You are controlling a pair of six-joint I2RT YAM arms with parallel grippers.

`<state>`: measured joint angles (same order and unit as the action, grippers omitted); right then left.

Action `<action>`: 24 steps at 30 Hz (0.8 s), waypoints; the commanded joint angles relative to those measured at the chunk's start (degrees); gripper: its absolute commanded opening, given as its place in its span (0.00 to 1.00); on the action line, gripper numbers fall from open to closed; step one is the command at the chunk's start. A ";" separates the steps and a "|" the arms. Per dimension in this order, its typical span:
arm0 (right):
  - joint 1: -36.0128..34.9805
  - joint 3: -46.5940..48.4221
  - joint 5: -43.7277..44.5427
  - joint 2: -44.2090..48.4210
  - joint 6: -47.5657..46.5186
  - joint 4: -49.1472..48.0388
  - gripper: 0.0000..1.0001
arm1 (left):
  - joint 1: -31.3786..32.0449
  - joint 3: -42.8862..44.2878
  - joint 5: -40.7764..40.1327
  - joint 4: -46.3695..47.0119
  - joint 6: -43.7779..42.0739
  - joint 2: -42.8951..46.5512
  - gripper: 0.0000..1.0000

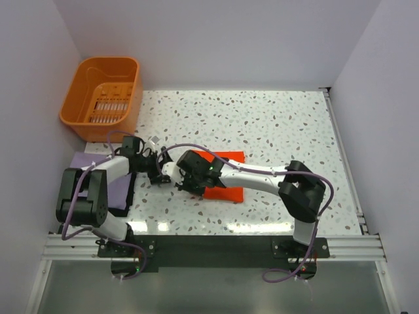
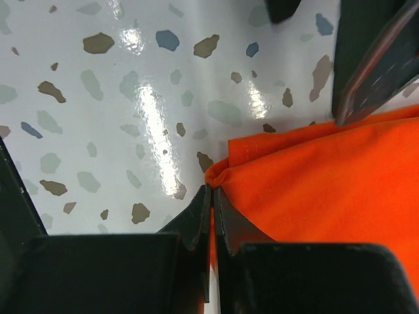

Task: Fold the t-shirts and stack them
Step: Neatly place the folded tshirt to the corner

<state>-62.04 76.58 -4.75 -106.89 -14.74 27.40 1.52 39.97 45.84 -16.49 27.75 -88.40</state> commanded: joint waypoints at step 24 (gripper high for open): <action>0.52 2.97 -8.78 4.24 0.76 -5.86 0.00 | 15.44 -2.96 7.33 25.45 22.96 -11.97 0.66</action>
<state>-61.43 77.17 -11.09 -104.51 -15.35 25.67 16.01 36.97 51.07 6.83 49.43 -99.59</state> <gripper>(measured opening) 0.014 0.666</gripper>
